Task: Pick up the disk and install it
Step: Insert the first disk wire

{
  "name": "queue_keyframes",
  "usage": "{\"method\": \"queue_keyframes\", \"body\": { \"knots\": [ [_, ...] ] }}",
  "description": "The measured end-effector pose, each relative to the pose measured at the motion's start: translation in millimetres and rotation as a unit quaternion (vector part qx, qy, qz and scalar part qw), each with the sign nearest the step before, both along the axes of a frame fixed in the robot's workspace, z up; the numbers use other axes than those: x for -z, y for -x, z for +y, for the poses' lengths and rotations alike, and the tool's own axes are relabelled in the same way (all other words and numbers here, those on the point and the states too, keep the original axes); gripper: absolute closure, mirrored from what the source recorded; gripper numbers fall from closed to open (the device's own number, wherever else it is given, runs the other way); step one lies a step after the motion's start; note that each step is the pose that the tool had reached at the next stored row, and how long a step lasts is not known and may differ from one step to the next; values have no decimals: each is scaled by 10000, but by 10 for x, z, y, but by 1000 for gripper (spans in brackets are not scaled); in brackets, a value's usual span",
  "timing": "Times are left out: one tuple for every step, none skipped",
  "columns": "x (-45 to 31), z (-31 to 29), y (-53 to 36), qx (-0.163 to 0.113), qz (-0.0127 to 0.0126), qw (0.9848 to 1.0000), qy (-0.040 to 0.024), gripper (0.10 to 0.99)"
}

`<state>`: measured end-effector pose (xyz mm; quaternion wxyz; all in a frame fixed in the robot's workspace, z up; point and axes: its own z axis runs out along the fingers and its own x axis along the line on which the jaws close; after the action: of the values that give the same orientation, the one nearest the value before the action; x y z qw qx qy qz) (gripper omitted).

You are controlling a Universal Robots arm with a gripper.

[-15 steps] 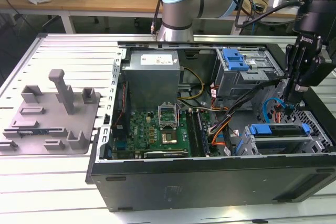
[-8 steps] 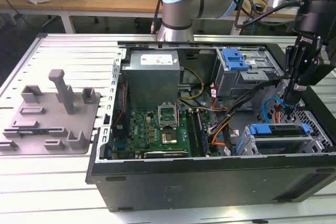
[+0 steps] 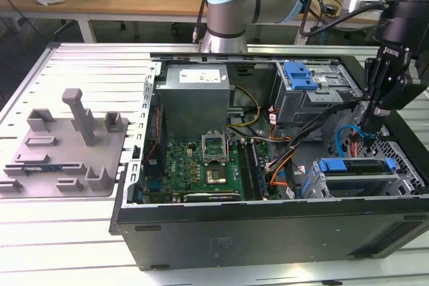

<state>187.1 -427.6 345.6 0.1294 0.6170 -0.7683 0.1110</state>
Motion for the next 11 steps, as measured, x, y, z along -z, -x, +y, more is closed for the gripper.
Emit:
{"method": "queue_keyframes", "body": {
  "knots": [
    [-1, -18, 0, 0, 0, 10000, -51, 918],
    [-2, -32, 0, 0, 0, 10000, -71, 918],
    [-8, -48, -1, -1, 0, 10000, -74, 918],
    [-24, -73, 2, 1, -1, 10000, -75, 918],
    [-39, -94, 4, 0, -2, 10000, -77, 918],
    [-48, -107, 6, 0, -3, 10000, -78, 918],
    [-55, -116, 7, 0, -5, 10000, -80, 918],
    [-75, -150, 10, 0, -13, 9999, -102, 918],
    [-84, -177, 13, 0, -19, 9999, -119, 918],
    [-89, -202, 18, 0, -25, 9999, -138, 918],
    [-90, -215, 22, -1, -30, 9999, -159, 918]
  ]
}}
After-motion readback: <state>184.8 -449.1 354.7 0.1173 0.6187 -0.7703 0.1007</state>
